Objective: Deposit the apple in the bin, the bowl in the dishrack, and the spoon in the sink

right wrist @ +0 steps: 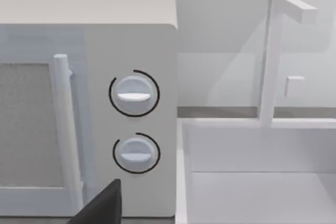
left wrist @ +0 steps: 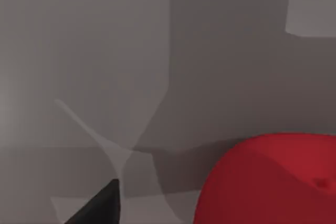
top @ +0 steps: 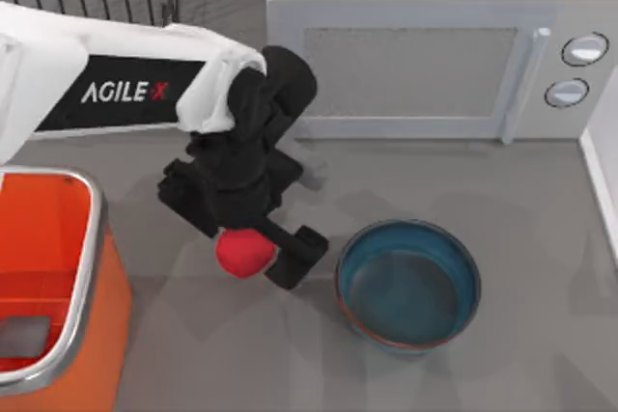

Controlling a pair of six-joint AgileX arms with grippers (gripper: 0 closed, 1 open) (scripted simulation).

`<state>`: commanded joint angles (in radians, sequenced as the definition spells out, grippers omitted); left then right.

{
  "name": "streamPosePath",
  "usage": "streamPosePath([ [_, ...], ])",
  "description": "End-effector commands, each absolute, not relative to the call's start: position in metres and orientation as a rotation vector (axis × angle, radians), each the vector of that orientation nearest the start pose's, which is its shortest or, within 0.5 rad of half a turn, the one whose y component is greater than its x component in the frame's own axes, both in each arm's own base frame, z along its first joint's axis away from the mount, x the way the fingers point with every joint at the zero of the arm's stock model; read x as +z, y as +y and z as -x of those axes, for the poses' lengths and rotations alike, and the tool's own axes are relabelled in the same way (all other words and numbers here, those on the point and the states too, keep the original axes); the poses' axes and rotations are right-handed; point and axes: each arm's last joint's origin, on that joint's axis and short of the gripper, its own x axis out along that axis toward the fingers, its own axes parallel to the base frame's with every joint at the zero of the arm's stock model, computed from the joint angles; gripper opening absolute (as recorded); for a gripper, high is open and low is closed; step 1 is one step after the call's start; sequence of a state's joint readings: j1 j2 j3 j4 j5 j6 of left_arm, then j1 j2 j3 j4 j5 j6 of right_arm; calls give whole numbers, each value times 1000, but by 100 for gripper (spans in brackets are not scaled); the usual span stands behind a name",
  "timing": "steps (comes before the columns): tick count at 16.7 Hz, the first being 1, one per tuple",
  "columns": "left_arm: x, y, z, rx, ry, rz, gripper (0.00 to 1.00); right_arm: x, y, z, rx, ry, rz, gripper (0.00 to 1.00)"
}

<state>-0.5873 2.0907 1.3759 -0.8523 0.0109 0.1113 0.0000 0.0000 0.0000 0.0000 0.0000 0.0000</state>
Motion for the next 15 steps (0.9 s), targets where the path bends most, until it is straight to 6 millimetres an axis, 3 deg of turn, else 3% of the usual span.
streamPosePath([
  [5,106,-209,-318,-548,1507,-535,100,160,-1,-106,0,0,0,100],
  [15,106,-209,-318,-548,1507,-535,25,160,-1,-106,0,0,0,100],
])
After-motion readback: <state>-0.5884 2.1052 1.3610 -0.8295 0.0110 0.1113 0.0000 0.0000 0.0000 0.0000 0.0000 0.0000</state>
